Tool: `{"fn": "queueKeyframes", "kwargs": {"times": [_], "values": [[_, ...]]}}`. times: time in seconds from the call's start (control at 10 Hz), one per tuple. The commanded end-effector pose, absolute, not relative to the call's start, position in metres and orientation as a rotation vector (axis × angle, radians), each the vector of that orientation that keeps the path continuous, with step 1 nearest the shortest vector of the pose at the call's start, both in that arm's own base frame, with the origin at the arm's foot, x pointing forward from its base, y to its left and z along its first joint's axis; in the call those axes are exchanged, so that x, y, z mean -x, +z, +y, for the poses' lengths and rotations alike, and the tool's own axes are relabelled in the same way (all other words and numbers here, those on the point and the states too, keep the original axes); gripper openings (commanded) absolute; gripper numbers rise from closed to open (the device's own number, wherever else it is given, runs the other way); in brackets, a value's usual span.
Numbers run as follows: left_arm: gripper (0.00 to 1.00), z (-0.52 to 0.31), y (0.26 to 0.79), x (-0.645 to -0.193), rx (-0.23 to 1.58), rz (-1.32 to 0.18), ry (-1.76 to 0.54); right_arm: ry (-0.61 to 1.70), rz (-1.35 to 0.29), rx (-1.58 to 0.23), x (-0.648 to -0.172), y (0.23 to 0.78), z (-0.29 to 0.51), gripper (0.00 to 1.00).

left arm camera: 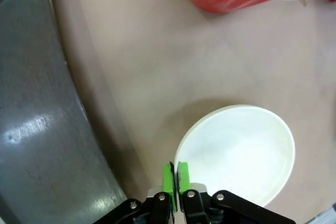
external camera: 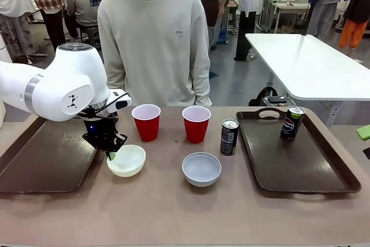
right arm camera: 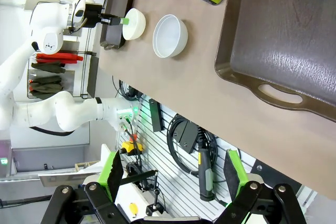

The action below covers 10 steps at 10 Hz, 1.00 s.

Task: Prepare tableware on both trays.
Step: Pick up a Picnic Bowl from the table and place it on a Handle tray.

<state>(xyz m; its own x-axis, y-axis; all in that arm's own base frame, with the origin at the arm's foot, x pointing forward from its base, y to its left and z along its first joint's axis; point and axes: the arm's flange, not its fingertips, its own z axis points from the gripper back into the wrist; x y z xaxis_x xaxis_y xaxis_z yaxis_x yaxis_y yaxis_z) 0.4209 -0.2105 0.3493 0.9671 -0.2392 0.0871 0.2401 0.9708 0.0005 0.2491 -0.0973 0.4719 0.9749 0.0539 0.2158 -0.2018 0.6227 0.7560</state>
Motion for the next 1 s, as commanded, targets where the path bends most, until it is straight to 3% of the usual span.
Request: {"fn": "queueKeyframes", "kwargs": {"times": [0.0, 0.6, 0.9], "values": [[0.0, -0.212, 0.363, -0.421, 0.027, -0.067, -0.215, 0.165, -0.193, -0.918, -0.251, 0.471, -0.099, 1.0], [0.0, -0.176, 0.477, -0.38, 0.125, -0.113, -0.208, 0.165, -0.193, -0.918, -0.251, 0.471, -0.099, 1.0], [0.0, -0.185, 0.461, -0.393, 0.114, -0.113, -0.192, 0.165, -0.193, -0.918, -0.251, 0.471, -0.099, 1.0]]}}
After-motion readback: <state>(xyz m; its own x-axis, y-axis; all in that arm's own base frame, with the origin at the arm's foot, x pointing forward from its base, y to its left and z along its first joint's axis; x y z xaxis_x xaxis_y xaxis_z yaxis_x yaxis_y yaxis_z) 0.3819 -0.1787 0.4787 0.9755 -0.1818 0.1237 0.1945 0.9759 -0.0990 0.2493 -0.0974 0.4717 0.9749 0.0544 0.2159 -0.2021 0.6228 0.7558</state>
